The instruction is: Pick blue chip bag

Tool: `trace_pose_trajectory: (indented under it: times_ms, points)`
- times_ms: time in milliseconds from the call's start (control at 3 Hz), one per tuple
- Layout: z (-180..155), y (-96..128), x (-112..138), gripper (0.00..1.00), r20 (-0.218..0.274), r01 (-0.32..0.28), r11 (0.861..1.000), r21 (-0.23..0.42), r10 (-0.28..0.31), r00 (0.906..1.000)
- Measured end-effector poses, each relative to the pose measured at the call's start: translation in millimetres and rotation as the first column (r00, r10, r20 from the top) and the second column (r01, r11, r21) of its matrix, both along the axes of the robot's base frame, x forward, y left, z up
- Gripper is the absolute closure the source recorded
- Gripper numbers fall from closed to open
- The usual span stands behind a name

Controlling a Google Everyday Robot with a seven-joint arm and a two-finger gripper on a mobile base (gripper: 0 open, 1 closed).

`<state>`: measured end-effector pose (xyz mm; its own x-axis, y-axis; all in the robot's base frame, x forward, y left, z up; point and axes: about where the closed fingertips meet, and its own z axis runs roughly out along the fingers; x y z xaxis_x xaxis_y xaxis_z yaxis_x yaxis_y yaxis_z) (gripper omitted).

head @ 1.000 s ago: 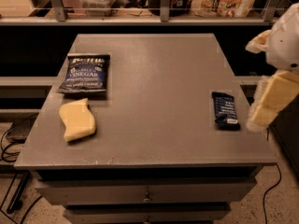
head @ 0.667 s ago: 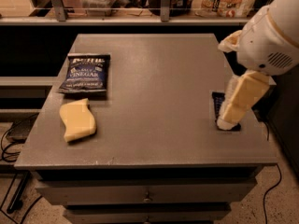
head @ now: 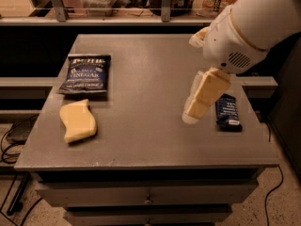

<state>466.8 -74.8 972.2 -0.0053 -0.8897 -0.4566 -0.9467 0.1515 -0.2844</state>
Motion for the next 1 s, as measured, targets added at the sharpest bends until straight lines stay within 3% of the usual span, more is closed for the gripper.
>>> trace_pose_trajectory:
  times_ms: [333, 1000]
  points:
    - [-4, 12, 9, 0.00, -0.004, 0.007, 0.999, 0.051, -0.007, 1.0000]
    - [-24, 87, 64, 0.00, 0.013, -0.005, 0.977, 0.214, 0.002, 0.9999]
